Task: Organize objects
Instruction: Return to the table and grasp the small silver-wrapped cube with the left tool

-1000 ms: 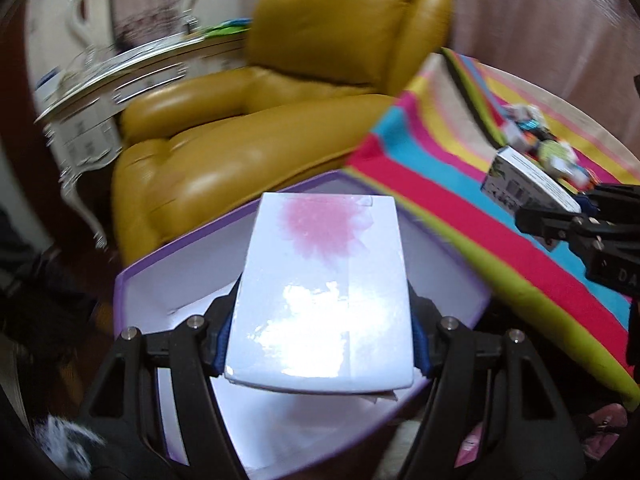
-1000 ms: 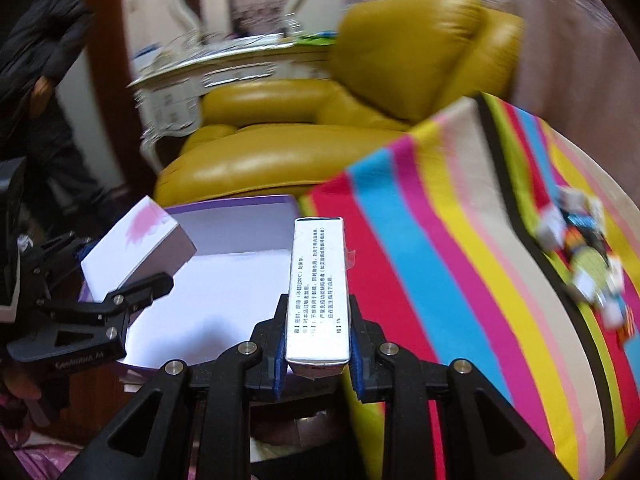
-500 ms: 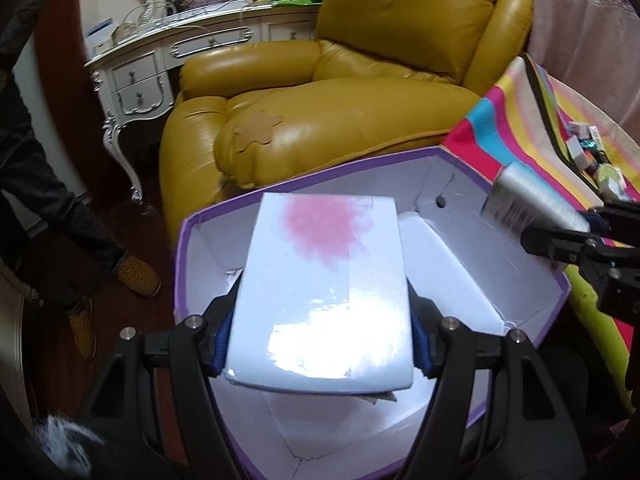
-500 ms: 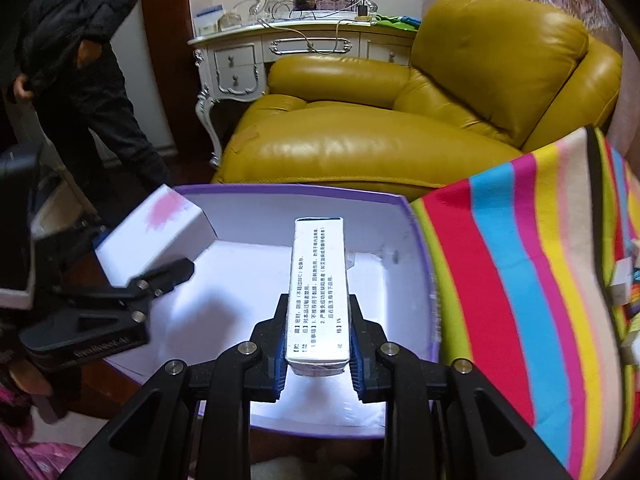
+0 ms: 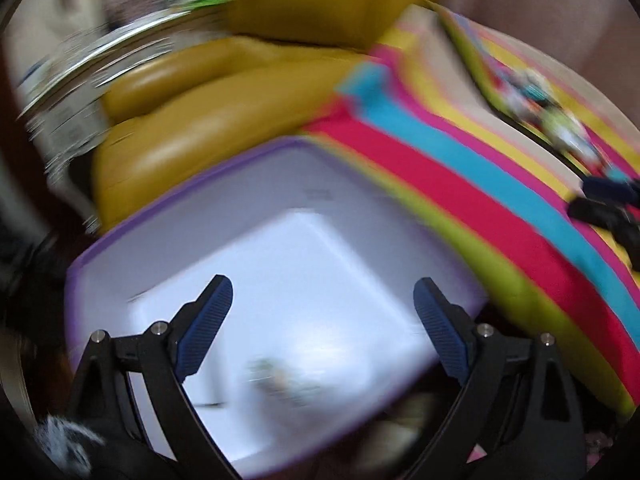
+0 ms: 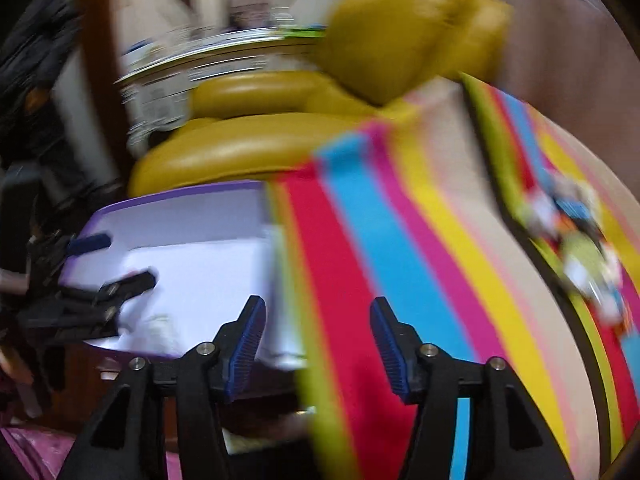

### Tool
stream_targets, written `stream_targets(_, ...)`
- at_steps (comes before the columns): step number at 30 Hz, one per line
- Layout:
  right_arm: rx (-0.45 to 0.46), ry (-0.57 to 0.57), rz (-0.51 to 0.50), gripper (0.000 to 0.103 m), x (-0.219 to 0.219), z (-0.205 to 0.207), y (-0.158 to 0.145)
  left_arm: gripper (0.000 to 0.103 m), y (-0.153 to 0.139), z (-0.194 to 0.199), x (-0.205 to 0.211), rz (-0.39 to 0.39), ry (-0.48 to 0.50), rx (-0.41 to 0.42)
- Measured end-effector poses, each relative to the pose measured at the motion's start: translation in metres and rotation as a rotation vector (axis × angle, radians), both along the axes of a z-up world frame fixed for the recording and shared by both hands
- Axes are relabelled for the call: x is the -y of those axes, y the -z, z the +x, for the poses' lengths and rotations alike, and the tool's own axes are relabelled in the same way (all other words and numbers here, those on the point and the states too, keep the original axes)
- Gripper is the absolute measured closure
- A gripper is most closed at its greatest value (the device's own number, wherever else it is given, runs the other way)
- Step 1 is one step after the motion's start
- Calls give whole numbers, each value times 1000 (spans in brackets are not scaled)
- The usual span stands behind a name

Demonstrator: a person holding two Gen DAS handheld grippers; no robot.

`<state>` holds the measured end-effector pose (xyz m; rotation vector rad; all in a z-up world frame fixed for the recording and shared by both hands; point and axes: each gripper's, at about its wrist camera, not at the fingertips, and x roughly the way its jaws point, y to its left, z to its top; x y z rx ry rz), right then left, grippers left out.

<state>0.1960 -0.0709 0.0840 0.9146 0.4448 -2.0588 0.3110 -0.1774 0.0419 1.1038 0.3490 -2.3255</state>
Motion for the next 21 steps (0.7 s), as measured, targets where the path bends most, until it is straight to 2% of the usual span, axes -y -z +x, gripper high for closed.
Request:
stream_targets(4, 59, 257, -17, 45, -97, -58, 10, 10, -9, -74, -53, 48, 215, -37)
stream_targets(7, 95, 445, 0, 45, -164, -92, 22, 10, -14, -142, -91, 45, 349, -74)
stream_targets(9, 122, 547, -10, 45, -201, -108, 28, 10, -16, -184, -110, 32, 395, -80)
stream_targets(11, 126, 625, -31, 45, -234, -116, 32, 10, -14, -228, -124, 55, 431, -83)
stream_targets(14, 124, 717, -45, 45, -269, -125, 38, 10, -6, -290, -139, 83, 429, -71)
stream_targets(16, 134, 761, -68, 45, -284, -129, 45, 10, -3, -317, -140, 97, 412, -69)
stream_targets(21, 116, 785, -113, 45, -295, -126, 58, 10, 3, -377, -136, 93, 326, -71)
